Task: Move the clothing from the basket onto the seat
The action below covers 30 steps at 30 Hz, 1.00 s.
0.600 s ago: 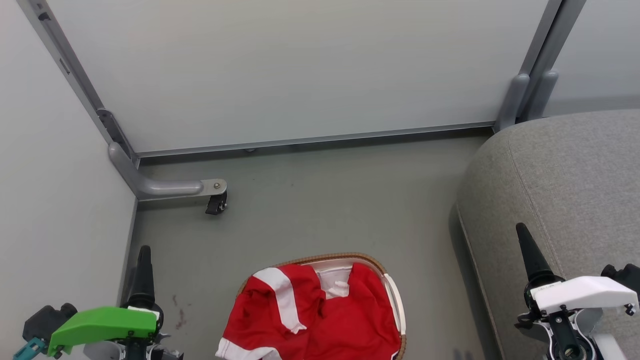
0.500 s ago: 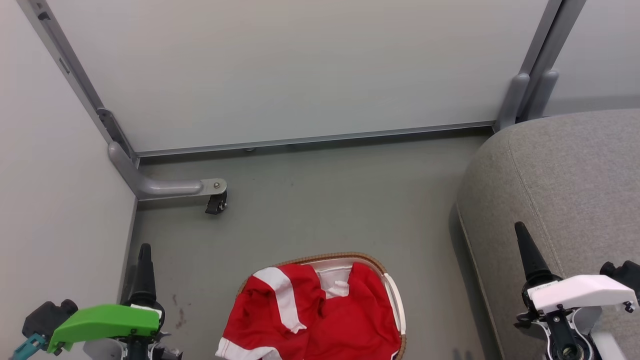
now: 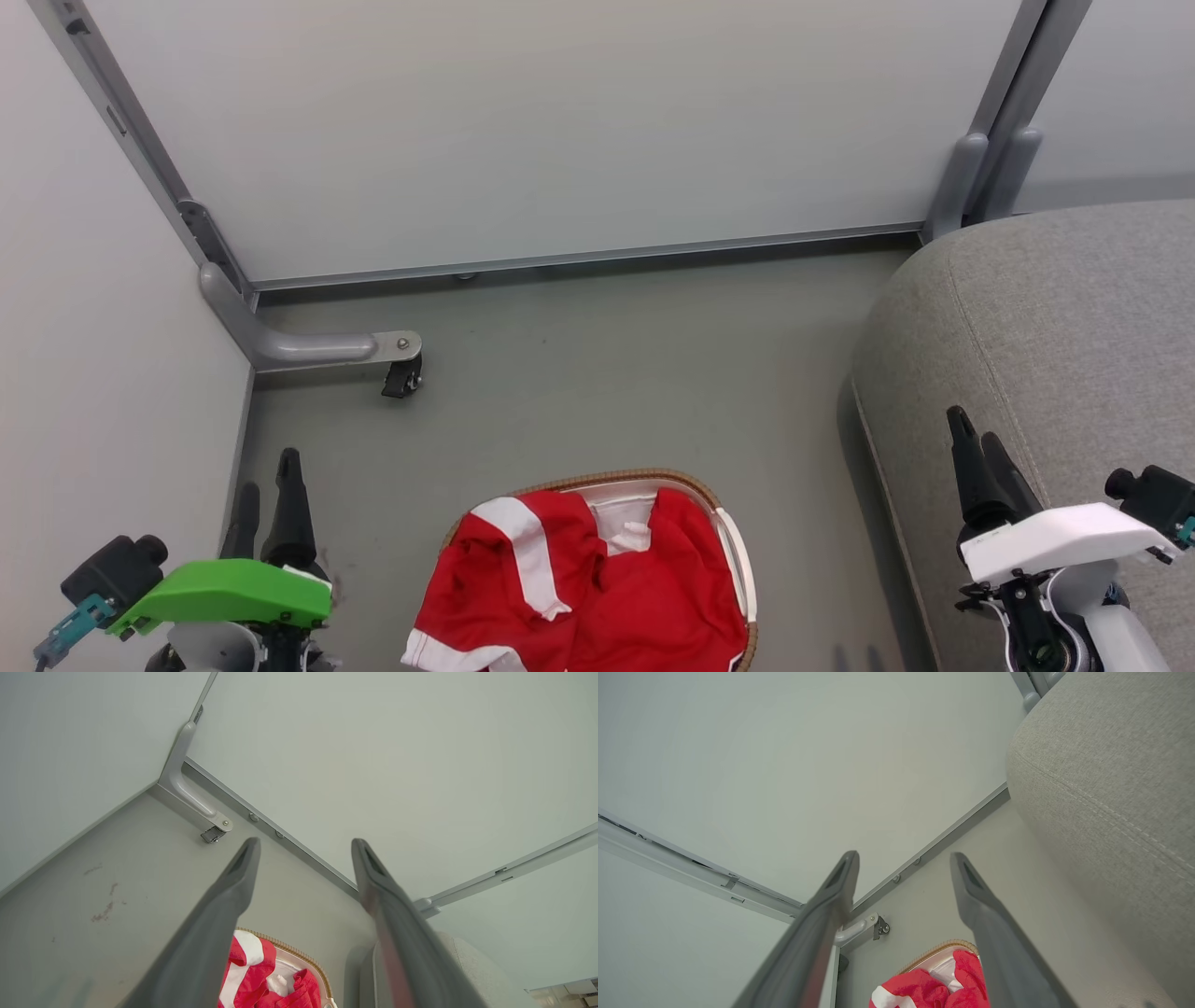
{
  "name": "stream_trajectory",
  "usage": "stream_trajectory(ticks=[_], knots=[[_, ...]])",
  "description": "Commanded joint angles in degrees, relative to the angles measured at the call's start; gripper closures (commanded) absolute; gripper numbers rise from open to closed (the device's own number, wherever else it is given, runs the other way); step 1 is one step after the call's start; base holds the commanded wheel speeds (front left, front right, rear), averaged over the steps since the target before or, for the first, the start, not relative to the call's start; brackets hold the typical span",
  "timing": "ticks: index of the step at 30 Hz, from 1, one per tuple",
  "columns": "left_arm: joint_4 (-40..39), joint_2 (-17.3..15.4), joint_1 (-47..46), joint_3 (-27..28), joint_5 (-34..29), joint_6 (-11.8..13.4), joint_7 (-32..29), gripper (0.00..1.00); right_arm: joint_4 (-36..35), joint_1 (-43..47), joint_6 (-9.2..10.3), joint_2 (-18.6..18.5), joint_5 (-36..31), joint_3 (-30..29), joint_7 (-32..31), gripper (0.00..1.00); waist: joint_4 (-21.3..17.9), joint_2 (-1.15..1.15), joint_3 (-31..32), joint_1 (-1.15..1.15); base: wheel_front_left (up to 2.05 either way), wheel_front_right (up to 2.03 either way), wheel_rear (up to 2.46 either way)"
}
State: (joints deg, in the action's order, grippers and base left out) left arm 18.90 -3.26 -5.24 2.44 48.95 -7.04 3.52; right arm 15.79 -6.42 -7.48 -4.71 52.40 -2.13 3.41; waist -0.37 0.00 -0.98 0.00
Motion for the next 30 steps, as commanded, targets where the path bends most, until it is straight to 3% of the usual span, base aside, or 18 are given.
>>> stream_trajectory(ticks=[1,30], knots=[[-0.46,-0.71,-1.71,-0.41,-2.47,0.19,0.59,0.0,-0.85,-1.35,-0.01,-0.79,-2.3,0.32,0.68,0.0,-0.01,0.0,-0.01,0.0,0.0,0.0,0.0],[0.89,-2.56,-2.01,-5.62,-22.66,3.92,5.47,0.0,0.51,-2.56,-0.01,-0.95,-26.45,2.28,5.56,0.0,-0.18,0.0,-0.1,0.0,0.0,0.0,0.0]])
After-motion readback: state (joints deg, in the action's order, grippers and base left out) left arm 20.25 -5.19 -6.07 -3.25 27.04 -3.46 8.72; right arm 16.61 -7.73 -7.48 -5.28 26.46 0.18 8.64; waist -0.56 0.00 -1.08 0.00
